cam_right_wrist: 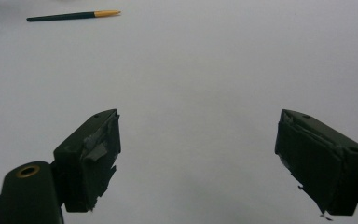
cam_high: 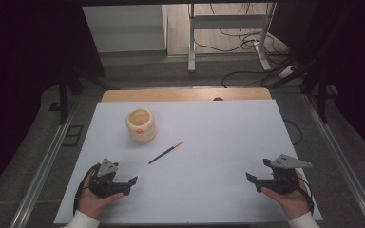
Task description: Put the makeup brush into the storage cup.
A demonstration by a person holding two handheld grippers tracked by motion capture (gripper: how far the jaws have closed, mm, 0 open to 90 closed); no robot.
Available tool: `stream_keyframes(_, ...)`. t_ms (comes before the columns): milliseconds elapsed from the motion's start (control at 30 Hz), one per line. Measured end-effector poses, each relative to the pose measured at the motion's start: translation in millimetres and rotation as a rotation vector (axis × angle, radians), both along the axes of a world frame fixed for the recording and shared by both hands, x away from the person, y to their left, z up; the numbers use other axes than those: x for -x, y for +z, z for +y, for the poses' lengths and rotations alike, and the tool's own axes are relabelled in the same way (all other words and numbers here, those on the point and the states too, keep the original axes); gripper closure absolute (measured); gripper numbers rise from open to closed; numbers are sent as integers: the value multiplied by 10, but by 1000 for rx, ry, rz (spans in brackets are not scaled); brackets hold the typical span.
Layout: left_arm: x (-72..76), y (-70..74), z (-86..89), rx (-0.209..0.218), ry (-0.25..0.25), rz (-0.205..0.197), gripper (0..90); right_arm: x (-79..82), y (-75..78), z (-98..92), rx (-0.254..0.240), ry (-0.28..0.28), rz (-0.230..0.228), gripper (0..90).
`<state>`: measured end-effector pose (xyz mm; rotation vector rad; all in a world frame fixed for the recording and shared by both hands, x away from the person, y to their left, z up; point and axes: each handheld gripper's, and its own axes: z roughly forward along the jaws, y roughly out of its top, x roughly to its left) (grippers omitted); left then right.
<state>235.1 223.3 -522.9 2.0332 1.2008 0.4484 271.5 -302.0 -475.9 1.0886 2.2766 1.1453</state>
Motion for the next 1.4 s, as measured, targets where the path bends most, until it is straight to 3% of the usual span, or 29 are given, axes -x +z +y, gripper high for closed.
stream_keyframes(200,9,7,-9,-2,-7,-3,103,-1,-40,-26,5,-1,17,151)
stream_keyframes(633,52,48,-9,-13,-6,-8,121,64,50,64,24,27,-6,153)
stream_keyframes(1033,49,101,-19,1,-16,24,142,22,57,98,17,51,2,156)
stream_keyframes(1233,23,197,-37,30,-41,29,168,40,69,104,21,56,-1,156)
stream_keyframes(1400,-36,311,-45,20,-61,15,172,33,48,109,25,52,4,156)
